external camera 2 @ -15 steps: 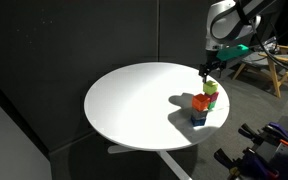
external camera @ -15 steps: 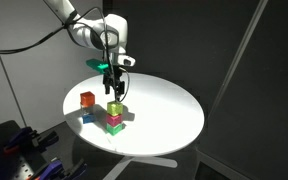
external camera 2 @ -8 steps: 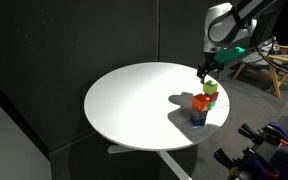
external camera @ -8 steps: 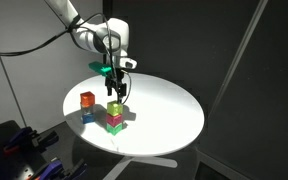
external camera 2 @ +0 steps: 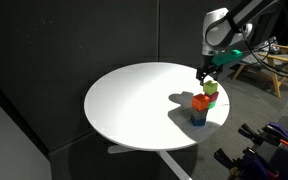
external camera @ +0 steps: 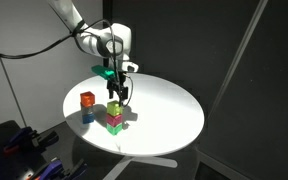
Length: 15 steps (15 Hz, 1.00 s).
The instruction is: Move the green block to the other stack of blocks
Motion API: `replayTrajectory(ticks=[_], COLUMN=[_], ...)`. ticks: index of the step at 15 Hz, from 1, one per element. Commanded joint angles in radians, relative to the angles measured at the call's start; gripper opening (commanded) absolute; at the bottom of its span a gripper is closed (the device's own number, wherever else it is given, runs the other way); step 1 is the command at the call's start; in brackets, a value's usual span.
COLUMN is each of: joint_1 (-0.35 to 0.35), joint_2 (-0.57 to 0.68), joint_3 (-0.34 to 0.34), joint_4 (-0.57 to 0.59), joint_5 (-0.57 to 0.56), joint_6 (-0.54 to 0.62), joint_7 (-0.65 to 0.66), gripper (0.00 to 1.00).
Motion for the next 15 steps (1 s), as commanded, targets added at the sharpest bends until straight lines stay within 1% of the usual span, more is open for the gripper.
replayTrajectory(ticks=[1,6,7,8,9,12,13,15], joint_1=[0.005,0.006,0.006,0.007,0.009,0.013,0.012,0.013], joint_2=[0.022,0.043,0.046,0.05,0.054,0.053,0.042,0.021], joint_3=[-0.012,-0.017,-0.017,-0.017,-0.018,-0.02,-0.018,-0.016], joint_4=[0.024,0.032,0.035,0.036,0.039,0.039,0.036,0.028], joint_5=[-0.01,-0.011,-0.008,-0.009,-0.01,-0.018,-0.016,-0.016], joint_6=[0.003,0.0,-0.004,-0.005,-0.009,-0.016,-0.023,-0.046], joint_7=[0.004,0.006,0.006,0.007,0.011,0.015,0.009,0.001], gripper=[1.0,1.0,0.75,0.73,0.66,0.39,0.34,0.31])
